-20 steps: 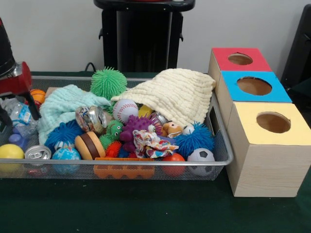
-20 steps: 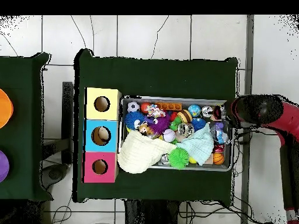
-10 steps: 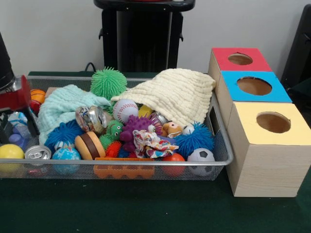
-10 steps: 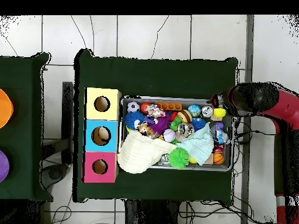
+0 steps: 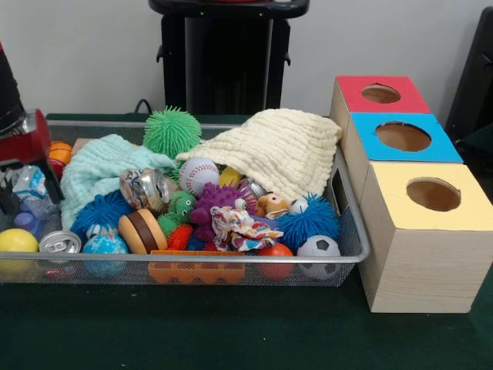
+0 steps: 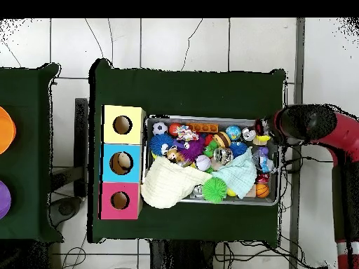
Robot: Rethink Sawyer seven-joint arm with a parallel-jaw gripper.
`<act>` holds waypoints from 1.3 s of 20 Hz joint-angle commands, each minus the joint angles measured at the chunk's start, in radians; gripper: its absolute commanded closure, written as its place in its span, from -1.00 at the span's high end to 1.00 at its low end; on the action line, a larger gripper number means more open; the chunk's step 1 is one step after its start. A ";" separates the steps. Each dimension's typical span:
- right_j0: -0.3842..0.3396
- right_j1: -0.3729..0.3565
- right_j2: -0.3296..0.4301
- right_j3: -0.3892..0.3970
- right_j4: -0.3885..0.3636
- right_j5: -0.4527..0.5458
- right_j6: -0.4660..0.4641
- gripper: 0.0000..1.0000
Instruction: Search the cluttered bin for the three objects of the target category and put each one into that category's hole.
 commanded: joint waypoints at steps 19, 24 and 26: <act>-0.222 -0.046 0.057 0.299 -0.047 -0.080 -0.260 1.00; -0.248 -0.099 0.060 0.379 -0.041 -0.113 -0.209 1.00; -0.262 -0.121 0.062 0.424 -0.036 -0.132 -0.184 1.00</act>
